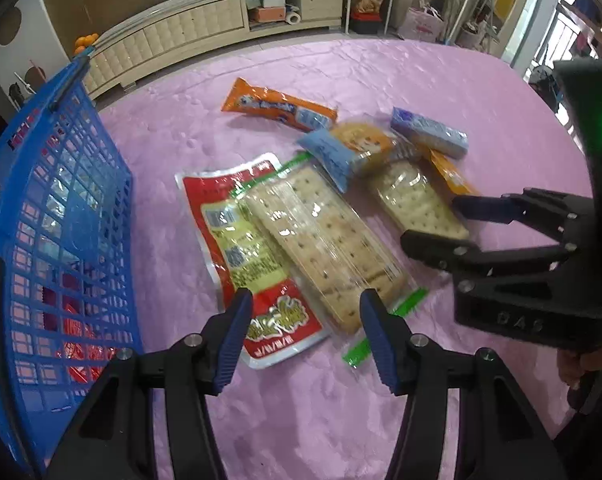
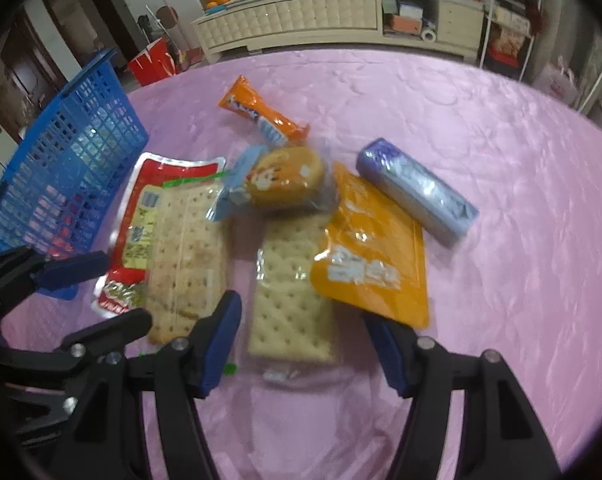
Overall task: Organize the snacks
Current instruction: 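Grasp the small cracker pack with the right gripper, then grasp the large green-edged cracker pack with the left gripper while the right holds its crackers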
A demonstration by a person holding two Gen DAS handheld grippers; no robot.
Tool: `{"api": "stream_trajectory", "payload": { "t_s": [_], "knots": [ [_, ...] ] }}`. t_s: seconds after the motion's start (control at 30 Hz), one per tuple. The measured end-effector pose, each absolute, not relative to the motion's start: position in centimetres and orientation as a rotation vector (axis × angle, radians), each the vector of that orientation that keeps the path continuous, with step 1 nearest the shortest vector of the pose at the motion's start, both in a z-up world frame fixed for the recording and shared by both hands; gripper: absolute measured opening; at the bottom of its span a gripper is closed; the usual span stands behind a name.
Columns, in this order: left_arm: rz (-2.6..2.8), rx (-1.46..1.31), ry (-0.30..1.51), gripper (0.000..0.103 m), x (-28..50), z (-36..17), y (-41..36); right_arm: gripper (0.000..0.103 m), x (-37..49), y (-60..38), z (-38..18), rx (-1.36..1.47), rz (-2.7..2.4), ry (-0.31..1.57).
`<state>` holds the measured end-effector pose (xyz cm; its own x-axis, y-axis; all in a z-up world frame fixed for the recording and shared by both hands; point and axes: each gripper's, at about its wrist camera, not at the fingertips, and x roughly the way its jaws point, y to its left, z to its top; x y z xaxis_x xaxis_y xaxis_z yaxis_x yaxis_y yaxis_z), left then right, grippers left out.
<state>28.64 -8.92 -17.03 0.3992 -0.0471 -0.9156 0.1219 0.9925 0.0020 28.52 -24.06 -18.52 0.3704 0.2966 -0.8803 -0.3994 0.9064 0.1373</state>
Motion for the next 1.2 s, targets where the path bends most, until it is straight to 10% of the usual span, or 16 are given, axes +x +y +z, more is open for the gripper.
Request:
{"api": "stream_trajectory", "payload": {
  "t_s": [0.23, 0.4, 1.2],
  "knots": [
    [-0.085, 0.049, 1.164, 0.053, 29.4, -17.3, -8.2, 0.068, 29.0, -21.6, -19.0, -0.248, 0.392, 1.046],
    [-0.075, 0.040, 1.172, 0.055, 30.2, -17.7, -8.5, 0.047, 28.6, -22.0, -18.8, -0.240, 0.419, 1.032],
    [0.011, 0.055, 1.213, 0.076, 36.6, -20.6, -11.6, 0.047, 30.1, -26.5, -17.6, -0.113, 0.372, 1.041]
  ]
}}
